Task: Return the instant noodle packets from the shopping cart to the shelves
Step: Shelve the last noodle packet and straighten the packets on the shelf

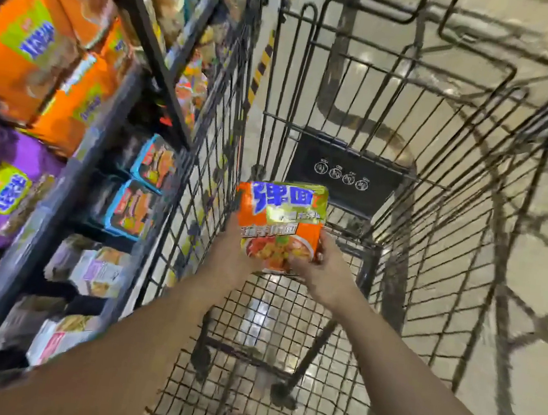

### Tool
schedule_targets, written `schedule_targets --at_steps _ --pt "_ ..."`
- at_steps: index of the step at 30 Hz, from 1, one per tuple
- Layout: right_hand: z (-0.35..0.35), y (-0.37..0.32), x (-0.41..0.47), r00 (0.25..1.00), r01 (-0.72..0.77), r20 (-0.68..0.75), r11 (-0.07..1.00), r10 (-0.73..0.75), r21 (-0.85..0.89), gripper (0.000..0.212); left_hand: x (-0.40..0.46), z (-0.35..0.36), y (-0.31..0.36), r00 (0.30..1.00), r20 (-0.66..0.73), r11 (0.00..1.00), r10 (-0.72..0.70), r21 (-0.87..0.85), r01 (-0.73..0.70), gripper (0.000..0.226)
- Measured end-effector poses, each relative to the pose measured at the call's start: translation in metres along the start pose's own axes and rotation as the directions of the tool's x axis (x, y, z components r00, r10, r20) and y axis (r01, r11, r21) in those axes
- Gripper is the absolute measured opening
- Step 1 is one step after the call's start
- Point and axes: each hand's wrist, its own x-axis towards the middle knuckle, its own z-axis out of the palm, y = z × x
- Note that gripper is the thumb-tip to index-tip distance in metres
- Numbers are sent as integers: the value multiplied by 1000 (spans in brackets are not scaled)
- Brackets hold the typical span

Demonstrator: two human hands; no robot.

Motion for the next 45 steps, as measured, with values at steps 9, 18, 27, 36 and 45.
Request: schedule_targets --at_steps 9,18,27,36,45 --pt "-22 -101 -142 993 107 -56 994 -107 -4 71 -142 -80 72 932 -11 921 362 -154 -359 93" --pt "-33 -224 -307 907 369 -182 924 -381 -96 75 -312 -192 150 806 -206 804 556 -113 -584 103" --pt "-22 -336 -453 771 627 -8 762 -636 -165 66 -484 -292 177 674 -458 695 579 -154 -702 105" --pt "19 -422 -490 603 797 272 583 -750 -159 64 -580 -341 173 596 -729 713 337 -216 -667 98" --pt "82 -447 -535 387 897 553 440 -737 -41 69 -699 -337 121 423 -902 800 85 -191 -569 97"
